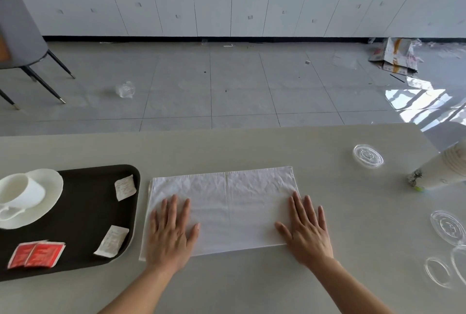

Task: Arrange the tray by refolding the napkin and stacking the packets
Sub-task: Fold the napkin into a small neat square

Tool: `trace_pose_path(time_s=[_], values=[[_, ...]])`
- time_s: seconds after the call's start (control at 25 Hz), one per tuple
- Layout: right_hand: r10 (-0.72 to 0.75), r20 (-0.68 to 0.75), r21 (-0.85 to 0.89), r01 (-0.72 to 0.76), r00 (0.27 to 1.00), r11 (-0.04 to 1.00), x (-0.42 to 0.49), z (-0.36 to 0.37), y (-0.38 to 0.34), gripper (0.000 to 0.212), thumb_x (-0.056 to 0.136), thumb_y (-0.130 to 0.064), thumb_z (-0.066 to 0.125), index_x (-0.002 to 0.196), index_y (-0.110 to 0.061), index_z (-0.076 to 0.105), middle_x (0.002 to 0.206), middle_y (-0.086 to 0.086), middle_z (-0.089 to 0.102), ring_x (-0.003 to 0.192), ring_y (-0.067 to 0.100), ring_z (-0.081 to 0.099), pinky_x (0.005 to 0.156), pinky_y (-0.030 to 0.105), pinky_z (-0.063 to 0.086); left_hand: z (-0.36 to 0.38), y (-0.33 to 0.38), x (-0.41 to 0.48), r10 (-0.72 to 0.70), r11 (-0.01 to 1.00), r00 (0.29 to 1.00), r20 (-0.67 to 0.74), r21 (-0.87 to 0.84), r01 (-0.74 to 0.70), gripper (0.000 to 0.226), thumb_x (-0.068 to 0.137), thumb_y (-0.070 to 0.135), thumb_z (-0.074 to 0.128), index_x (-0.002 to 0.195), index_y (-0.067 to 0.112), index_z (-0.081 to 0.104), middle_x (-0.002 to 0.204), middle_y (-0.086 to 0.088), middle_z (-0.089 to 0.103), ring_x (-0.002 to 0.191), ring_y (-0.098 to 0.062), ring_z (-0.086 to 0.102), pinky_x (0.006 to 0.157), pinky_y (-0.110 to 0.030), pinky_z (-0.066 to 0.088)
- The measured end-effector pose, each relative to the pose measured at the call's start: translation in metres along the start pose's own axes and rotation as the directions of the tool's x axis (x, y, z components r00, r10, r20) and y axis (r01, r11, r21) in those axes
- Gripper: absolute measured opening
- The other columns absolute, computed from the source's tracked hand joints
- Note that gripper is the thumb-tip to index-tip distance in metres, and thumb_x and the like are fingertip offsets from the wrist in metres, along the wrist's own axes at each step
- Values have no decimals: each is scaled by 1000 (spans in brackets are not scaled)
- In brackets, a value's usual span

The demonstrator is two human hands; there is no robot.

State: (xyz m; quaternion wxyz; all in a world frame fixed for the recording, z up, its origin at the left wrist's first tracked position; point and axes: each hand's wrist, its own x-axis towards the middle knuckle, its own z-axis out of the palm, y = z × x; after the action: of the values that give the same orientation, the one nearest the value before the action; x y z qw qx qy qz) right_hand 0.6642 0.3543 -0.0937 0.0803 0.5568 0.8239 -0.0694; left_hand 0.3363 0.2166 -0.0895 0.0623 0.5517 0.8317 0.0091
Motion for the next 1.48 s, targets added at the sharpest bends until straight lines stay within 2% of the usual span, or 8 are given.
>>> trace_pose_path(time_s=[0.28,0.44,0.52,0.64,0.88,1.12,1.32,1.48], values=[[-25,19,4,25,1000,1000,-8,2,5,86,87,-79,-4,152,-26,-21,158,-15,-31,144,14,-33,120,47,-15,-8,-5,-27,-48,999,999,-2,-22,48,74,93,57,14,148,11,33,157,-18,26,146,-36,23,117,-48,18],[-24,14,19,24,1000,1000,-9,5,7,85,87,-79,-3,152,-26,-22,159,-15,-29,144,15,-33,120,47,-14,-11,-26,-80,-246,968,960,-134,-92,235,46,91,44,51,114,6,61,112,-18,57,98,-40,54,72,-49,47],[-28,14,27,28,1000,999,-9,6,7,85,87,-79,-3,151,-27,-24,159,-16,-29,144,15,-33,120,47,-14,-13,-27,-90,-467,860,883,-41,-252,443,42,75,23,79,105,0,63,96,-23,58,84,-44,56,64,-48,47],[-28,12,27,28,1000,999,-9,3,7,86,85,-80,-6,150,-27,-25,158,-16,-31,144,15,-34,119,46,-16,-29,-21,-78,-651,628,739,176,-422,654,34,79,20,74,105,1,63,97,-21,67,90,-41,62,70,-41,45],[-19,1,47,18,1000,999,-11,1,4,89,84,-80,-7,152,-25,-21,159,-16,-28,145,16,-31,119,45,-16,-38,-26,-59,-714,506,664,221,-492,708,31,69,6,66,46,16,48,45,-3,42,48,-27,40,52,-28,27],[-17,-15,47,18,1000,999,-11,3,5,89,84,-80,-5,153,-24,-19,160,-15,-26,146,17,-29,119,46,-16,-27,-32,-63,-792,209,534,297,-690,693,28,70,11,74,96,2,68,83,-19,72,78,-37,68,72,-37,51],[-18,-31,63,19,999,998,-10,6,6,90,84,-80,-5,154,-25,-17,159,-16,-26,146,16,-30,119,44,-17,-33,-36,-64,-726,-252,430,536,-790,558,15,76,-6,74,83,-4,61,66,-15,58,53,-24,53,44,-27,53],[-17,-18,76,18,1000,997,-7,6,7,92,83,-81,-4,155,-25,-13,160,-17,-25,147,16,-26,120,45,-14,-46,-30,-63,-702,-342,436,563,-803,488,11,80,-5,70,87,-3,62,69,-16,59,57,-24,56,47,-28,54]])
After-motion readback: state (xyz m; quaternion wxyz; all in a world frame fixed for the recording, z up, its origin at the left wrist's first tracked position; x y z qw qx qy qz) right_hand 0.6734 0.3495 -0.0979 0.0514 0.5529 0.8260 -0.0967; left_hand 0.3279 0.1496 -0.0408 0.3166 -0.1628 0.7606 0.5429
